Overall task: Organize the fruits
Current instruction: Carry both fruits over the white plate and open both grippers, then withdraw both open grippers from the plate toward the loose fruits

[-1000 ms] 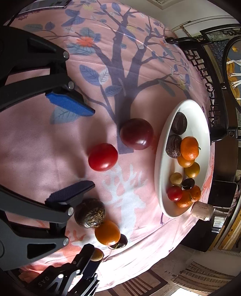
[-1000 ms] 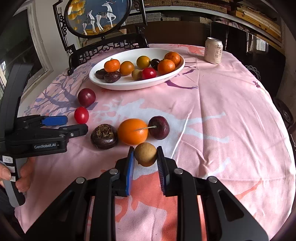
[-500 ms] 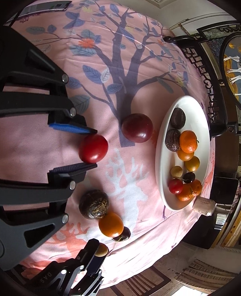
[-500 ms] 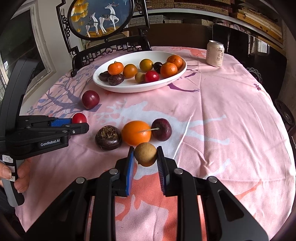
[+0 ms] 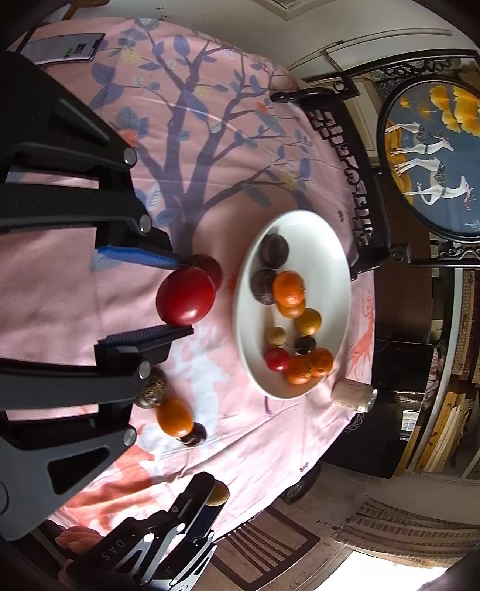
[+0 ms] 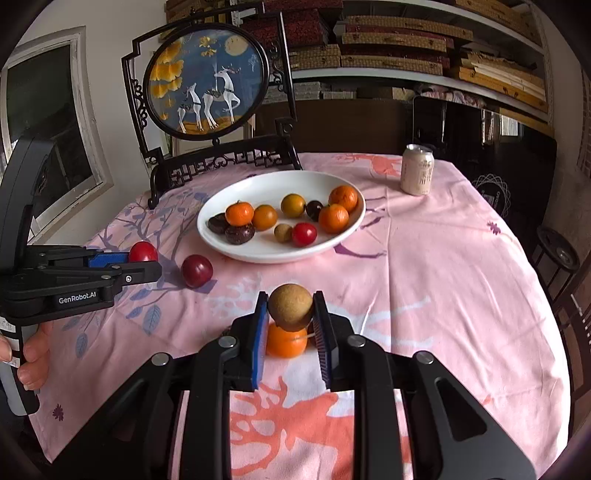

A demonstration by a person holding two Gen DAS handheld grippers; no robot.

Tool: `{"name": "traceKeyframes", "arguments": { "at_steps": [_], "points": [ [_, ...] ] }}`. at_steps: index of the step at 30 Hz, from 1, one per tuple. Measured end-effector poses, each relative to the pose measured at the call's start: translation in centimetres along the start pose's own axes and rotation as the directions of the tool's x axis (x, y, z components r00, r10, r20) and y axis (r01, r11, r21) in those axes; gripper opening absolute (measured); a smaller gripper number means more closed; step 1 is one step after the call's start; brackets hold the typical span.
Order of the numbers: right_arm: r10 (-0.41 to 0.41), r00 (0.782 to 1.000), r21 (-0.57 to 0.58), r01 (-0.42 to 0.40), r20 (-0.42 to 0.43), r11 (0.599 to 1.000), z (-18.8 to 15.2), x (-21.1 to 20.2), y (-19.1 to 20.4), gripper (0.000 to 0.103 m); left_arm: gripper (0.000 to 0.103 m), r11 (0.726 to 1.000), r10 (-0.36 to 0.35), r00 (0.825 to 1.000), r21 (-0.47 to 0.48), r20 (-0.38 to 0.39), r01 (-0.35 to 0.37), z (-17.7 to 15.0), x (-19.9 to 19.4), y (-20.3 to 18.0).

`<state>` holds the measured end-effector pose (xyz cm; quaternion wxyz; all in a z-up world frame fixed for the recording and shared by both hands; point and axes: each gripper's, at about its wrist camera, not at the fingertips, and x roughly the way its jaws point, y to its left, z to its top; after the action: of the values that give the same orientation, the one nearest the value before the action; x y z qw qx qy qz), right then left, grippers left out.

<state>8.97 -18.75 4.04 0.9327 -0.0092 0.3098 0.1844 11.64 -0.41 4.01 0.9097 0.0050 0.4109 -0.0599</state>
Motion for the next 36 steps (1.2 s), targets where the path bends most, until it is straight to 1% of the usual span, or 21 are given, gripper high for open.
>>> {"name": "traceKeyframes", "arguments": {
  "at_steps": [3,5,7,11,14,19,22,23,24,25,26,28,30,32,36],
  "points": [
    [0.008,0.999,-0.049,-0.006,0.050,0.999,2.0,0.0,1.0,0.024,0.030,1.000,-0.021,1.000,-0.015,0.017,0.021,2.2,0.8,0.5],
    [0.021,0.998,-0.068,-0.017,0.066,0.998,3.1,0.8,1.4,0.024,0.030,0.999,-0.012,1.000,-0.037,0.017,0.013,3.7,1.8,0.9],
    [0.030,0.998,-0.069,-0.026,0.059,0.997,4.1,2.0,1.7,0.024,0.030,0.998,0.007,1.000,-0.055,0.024,-0.005,5.2,2.8,1.4],
    [0.033,0.999,-0.075,-0.032,0.008,0.997,5.5,5.4,2.2,0.024,0.030,0.997,0.040,0.999,-0.073,0.007,-0.039,7.9,5.4,2.3],
    [0.027,0.999,-0.084,-0.030,-0.038,0.996,5.9,8.0,2.3,0.024,0.030,0.994,0.067,0.998,-0.088,-0.016,-0.068,9.2,7.6,3.1],
    [0.020,0.995,-0.096,-0.029,-0.097,0.995,5.6,11.2,2.5,0.024,0.031,0.991,0.052,0.997,-0.117,-0.053,-0.058,9.9,10.4,3.8],
    [0.050,0.989,-0.060,-0.058,-0.139,0.996,5.4,12.6,1.9,0.025,0.031,0.991,0.057,0.996,-0.121,-0.063,-0.064,10.1,11.6,3.8],
    [0.062,0.986,-0.042,-0.070,-0.155,0.997,5.4,13.0,1.8,0.028,0.035,0.989,0.065,0.996,-0.126,-0.060,-0.072,10.2,11.9,3.9],
    [0.065,0.985,-0.022,-0.070,-0.158,0.997,5.4,13.2,1.6,0.038,0.054,0.987,0.076,0.996,-0.135,-0.056,-0.083,10.3,12.1,4.0],
    [0.062,0.987,-0.008,-0.064,-0.151,0.998,5.3,13.2,1.5,0.043,0.064,0.984,0.090,0.995,-0.149,-0.045,-0.096,10.4,12.1,4.1],
    [0.059,0.988,-0.004,-0.060,-0.146,0.998,5.2,13.0,1.4,0.045,0.073,0.981,0.104,0.994,-0.164,-0.026,-0.107,10.4,11.9,4.3],
    [0.066,0.988,0.003,-0.066,-0.142,0.998,5.0,12.5,1.3,0.049,0.073,0.980,0.103,0.995,-0.168,-0.011,-0.103,10.4,11.5,4.3],
    [0.076,0.987,0.014,-0.075,-0.142,0.997,4.9,11.8,1.1,0.050,0.073,0.984,0.095,0.995,-0.152,-0.016,-0.097,10.3,11.2,4.0],
    [0.082,0.987,0.025,-0.080,-0.136,0.997,4.8,10.9,0.7,0.050,0.074,0.985,0.105,0.994,-0.138,-0.018,-0.107,9.9,10.7,3.9],
    [0.085,0.989,0.043,-0.080,-0.118,0.996,4.2,9.0,-0.1,0.050,0.074,0.985,0.087,0.996,-0.148,-0.018,-0.089,8.7,9.4,3.9]
  ]
}}
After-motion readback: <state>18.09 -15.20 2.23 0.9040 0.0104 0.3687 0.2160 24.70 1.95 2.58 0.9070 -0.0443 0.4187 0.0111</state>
